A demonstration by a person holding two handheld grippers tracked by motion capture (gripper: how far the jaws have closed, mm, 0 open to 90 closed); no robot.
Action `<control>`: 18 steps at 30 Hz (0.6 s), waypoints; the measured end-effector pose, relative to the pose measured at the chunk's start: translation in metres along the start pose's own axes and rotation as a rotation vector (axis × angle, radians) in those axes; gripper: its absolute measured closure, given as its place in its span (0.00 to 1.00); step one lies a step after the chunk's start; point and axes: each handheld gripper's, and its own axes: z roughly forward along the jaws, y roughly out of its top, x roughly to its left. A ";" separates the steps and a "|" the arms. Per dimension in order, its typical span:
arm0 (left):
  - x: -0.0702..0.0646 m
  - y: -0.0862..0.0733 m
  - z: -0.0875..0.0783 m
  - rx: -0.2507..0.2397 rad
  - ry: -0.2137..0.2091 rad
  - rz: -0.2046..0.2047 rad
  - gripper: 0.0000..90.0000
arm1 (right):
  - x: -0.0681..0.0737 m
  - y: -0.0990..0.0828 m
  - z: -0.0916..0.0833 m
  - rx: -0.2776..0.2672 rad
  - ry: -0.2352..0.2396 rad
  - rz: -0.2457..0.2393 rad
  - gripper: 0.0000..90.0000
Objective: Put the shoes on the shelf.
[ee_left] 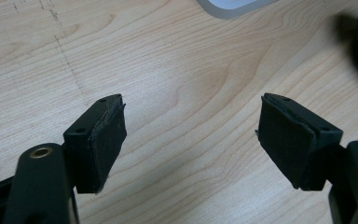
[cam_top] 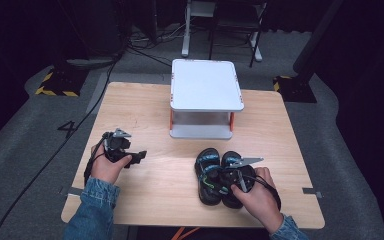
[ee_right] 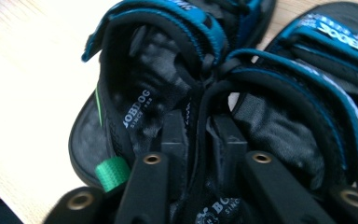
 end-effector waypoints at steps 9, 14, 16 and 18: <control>0.002 -0.001 -0.002 -0.011 -0.001 -0.018 0.27 | -0.007 0.000 -0.006 -0.067 0.029 0.018 0.92; 0.003 -0.003 -0.005 -0.010 0.011 -0.016 0.27 | -0.011 0.015 -0.019 -0.134 0.012 0.002 0.92; 0.003 -0.006 -0.007 -0.010 0.016 -0.020 0.27 | -0.012 0.019 -0.020 -0.141 0.011 -0.001 0.91; 0.003 -0.009 -0.010 -0.010 0.020 -0.027 0.27 | -0.014 0.028 -0.022 -0.158 0.015 -0.005 0.91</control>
